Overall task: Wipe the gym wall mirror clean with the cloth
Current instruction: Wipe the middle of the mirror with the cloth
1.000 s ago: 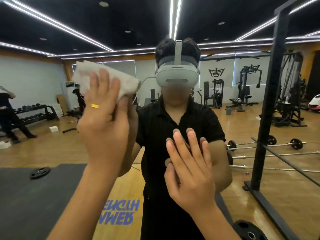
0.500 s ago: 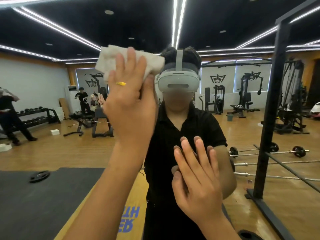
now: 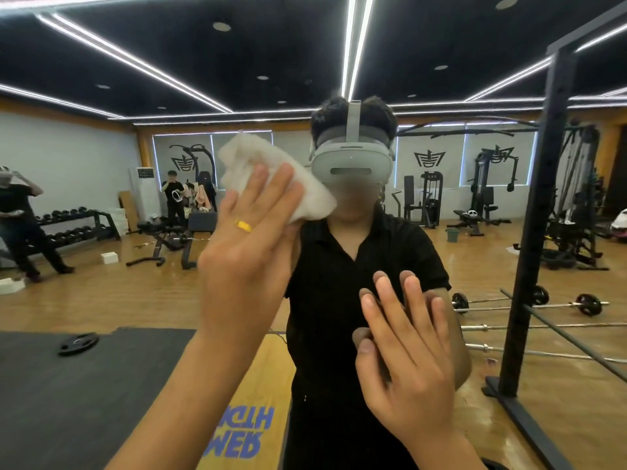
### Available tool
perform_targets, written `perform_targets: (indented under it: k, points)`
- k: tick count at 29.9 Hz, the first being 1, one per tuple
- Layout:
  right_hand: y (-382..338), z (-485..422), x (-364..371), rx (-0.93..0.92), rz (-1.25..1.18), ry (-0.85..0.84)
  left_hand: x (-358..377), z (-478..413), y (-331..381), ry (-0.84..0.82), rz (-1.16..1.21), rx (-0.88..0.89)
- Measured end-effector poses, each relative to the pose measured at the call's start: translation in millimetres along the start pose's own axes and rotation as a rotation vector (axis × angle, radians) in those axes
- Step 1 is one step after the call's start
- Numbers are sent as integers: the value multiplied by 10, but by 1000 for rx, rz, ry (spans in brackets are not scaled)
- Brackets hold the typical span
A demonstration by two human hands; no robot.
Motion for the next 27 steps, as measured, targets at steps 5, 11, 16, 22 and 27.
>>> perform_targets:
  k: [5,11,16,22,27]
  points:
    - [-7,-5,-3,-1,0,11,162,-57,187,99,41,-110]
    - [-2,-17,-20,-38,35,31,305,-163,407,19,82,-9]
    - [-7,-18,-16,-30,-1,20,-74,263,-100,-28,-67,-8]
    - [-49,-24,2,9,-14,15,-95,299,-144,72,-40,-126]
    - [-305,-101,11,60,-66,81,12,174,-34,-18,42,-10]
Point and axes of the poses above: each hand's wrist, its own z-axis away from the middle knuckle, its own x-axis out of the palm, y = z × x, the point moved 3 cm from there along -z, towards the middle knuckle, and after that the axes turned 2 degrees about -y, right-handed, at the moved point
